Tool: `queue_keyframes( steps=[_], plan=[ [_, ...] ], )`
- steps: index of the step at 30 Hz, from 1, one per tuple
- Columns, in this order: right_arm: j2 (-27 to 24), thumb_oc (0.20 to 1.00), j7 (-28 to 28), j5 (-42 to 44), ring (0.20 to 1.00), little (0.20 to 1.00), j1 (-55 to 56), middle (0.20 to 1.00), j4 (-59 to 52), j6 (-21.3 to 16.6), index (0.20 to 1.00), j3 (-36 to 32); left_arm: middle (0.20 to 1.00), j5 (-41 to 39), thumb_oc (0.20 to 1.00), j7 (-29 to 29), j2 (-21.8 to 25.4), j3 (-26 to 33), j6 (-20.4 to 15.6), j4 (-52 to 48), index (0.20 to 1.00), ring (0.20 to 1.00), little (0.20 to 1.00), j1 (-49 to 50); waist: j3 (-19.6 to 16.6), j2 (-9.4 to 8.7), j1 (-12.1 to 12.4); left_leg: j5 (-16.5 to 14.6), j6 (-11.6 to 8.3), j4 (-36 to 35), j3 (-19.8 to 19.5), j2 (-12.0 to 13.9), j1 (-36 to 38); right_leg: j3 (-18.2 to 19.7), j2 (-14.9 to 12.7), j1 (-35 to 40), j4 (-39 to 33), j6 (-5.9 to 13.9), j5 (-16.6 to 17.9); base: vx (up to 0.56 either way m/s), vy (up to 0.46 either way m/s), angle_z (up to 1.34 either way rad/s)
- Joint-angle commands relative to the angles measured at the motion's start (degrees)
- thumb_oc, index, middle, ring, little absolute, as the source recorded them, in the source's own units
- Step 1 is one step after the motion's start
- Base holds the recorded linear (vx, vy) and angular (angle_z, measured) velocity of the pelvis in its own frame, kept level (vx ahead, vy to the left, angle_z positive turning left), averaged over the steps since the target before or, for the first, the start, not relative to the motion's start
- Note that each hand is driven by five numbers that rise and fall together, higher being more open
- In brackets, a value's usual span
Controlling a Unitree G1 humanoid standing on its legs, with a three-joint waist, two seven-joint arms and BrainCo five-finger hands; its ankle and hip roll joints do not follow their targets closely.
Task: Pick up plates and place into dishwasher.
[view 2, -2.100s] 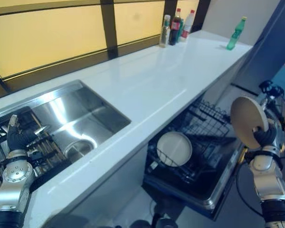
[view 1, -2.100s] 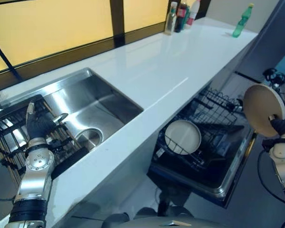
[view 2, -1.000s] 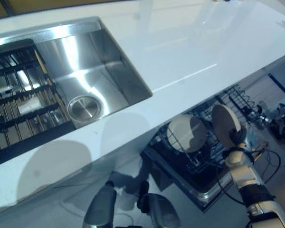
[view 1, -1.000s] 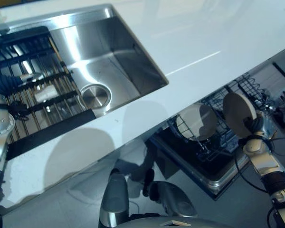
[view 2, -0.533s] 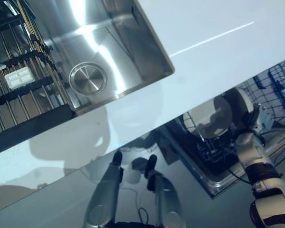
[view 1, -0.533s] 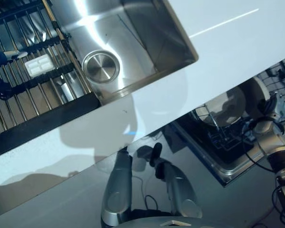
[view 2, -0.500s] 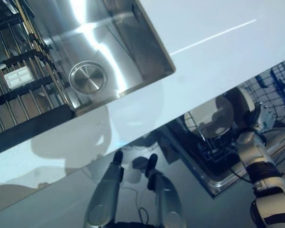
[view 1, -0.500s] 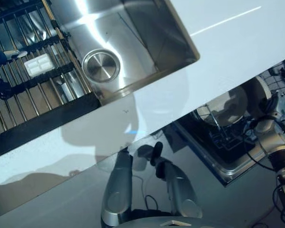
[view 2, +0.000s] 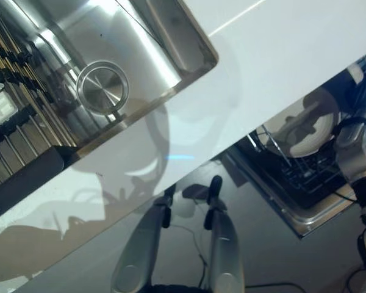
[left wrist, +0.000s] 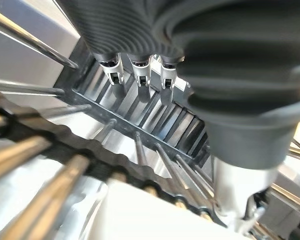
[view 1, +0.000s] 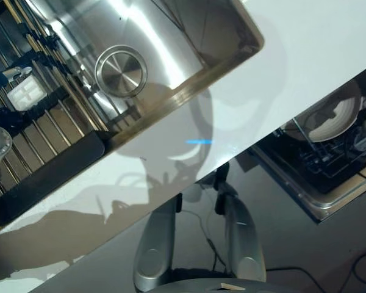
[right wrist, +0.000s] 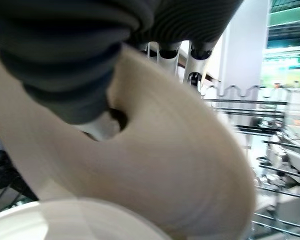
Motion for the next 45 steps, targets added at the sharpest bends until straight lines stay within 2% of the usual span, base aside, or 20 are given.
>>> queue_keyframes(
  steps=[1, 7, 10, 16, 21, 22, 23, 28, 34, 45],
  plan=[
    [-9.3, 0.2, -0.2, -4.0, 0.2, 0.2, -11.7, 0.2, 8.7, 3.7, 0.2, 4.3, 1.0, -1.0, 1.0, 4.0, -12.0, -2.9, -2.2, -1.4, 1.0, 1.0, 1.0, 0.7, 0.0, 3.93, -1.3, -2.7, -0.85, 0.9, -1.4, 0.9, -3.1, -2.6, 2.0, -2.0, -3.1, 2.09, 0.4, -0.02, 0.1, -0.04],
    [-7.3, 0.2, 2.4, -4.7, 0.2, 0.2, -18.0, 0.2, 11.7, 3.4, 0.2, 9.6, 1.0, 0.6, 1.0, 7.6, -17.0, -5.1, -2.4, -2.3, 1.0, 1.0, 1.0, 1.2, 0.0, 7.83, -1.4, -0.9, -1.64, 1.4, -0.5, 0.5, -7.4, -1.5, 0.8, -7.4, -1.3, 1.34, -0.2, 0.0, 0.102, -0.04],
    [-6.4, 0.2, 3.0, -5.0, 0.2, 0.2, -19.9, 0.2, 13.1, 3.5, 0.2, 11.0, 1.0, 0.7, 1.0, 9.0, -18.3, -6.0, -1.0, -3.2, 1.0, 1.0, 1.0, 0.9, 0.0, 9.32, -1.3, -0.1, -1.91, 1.6, 0.0, 0.4, -9.2, -1.0, 0.5, -9.6, -0.2, 1.02, -0.6, 0.02, 0.067, -0.13],
    [-4.9, 0.2, 4.4, -6.0, 0.2, 0.2, -23.1, 0.2, 15.7, 4.1, 0.2, 13.3, 1.0, 0.1, 1.0, 9.9, -19.8, -7.1, -0.4, -3.6, 1.0, 1.0, 1.0, 0.6, 0.0, 11.26, -0.9, 1.1, -2.09, 2.8, 0.5, 0.6, -12.5, 0.2, -0.2, -14.0, 2.5, 0.74, -1.2, 0.01, 0.038, 0.02],
    [-3.8, 0.2, 5.4, -6.9, 0.2, 0.2, -23.6, 0.2, 15.9, 4.7, 0.2, 13.9, 1.0, -0.3, 1.0, 9.8, -20.1, -7.1, 0.1, -4.4, 1.0, 1.0, 1.0, 0.6, 0.0, 11.77, -0.9, 0.9, -2.01, 4.3, 0.7, 0.8, -14.1, 0.9, 0.0, -15.8, 3.9, 0.43, -1.6, 0.01, 0.009, 0.01],
    [-3.6, 0.504, 5.5, -7.0, 0.504, 0.504, -23.9, 0.504, 16.3, 4.6, 0.504, 14.0, 1.0, -0.3, 1.0, 9.7, -20.1, -7.1, 0.0, -4.5, 1.0, 1.0, 1.0, 0.6, 0.0, 11.8, -0.8, 0.9, -2.0, 4.5, 0.7, 0.9, -14.3, 1.0, 0.0, -16.0, 4.1, 0.36, -1.6, 0.0, 0.0, 0.0],
    [-3.3, 1.0, 5.4, -7.0, 1.0, 1.0, -24.2, 1.0, 17.3, 4.2, 1.0, 14.2, 1.0, -0.3, 1.0, 9.5, -20.1, -7.1, -0.2, -4.4, 1.0, 1.0, 1.0, 0.6, 0.0, 11.86, -0.7, 0.9, -2.0, 4.7, 0.8, 1.0, -14.4, 1.1, 0.1, -16.1, 4.3, 0.31, -1.7, 0.0, 0.0, 0.0],
    [-3.4, 1.0, 3.6, -6.5, 1.0, 1.0, -25.0, 1.0, 19.7, 2.5, 1.0, 14.0, 1.0, -1.6, 1.0, 8.8, -19.4, -6.9, -0.3, -4.5, 1.0, 1.0, 1.0, 0.4, 0.0, 11.64, -0.7, 1.0, -2.02, 5.2, 0.9, 1.3, -14.4, 1.0, 0.2, -15.8, 4.6, 0.18, -1.7, 0.0, 0.0, 0.0],
    [-4.5, 1.0, 4.3, -7.0, 1.0, 1.0, -23.6, 1.0, 18.0, 3.0, 1.0, 12.9, 1.0, -2.8, 1.0, 8.2, -18.5, -5.5, -0.6, -4.6, 1.0, 1.0, 1.0, 1.4, 0.0, 10.78, -0.8, 0.8, -1.99, 5.3, 1.0, 1.6, -12.9, 0.8, 0.5, -14.3, 4.9, -0.04, -1.7, -0.01, 0.038, 0.0],
    [-4.6, 1.0, 4.0, -7.7, 1.0, 1.0, -19.0, 1.0, 19.8, 1.3, 1.0, 9.5, 1.0, -4.5, 1.0, 6.1, -18.6, -3.4, -2.0, -3.7, 1.0, 1.0, 1.0, 3.6, 0.0, 9.16, -0.5, 0.4, -2.14, 3.9, 1.6, 1.8, -6.4, -0.4, 0.6, -6.8, 3.2, -0.43, -1.9, -0.03, 0.065, -0.01]
  ],
)
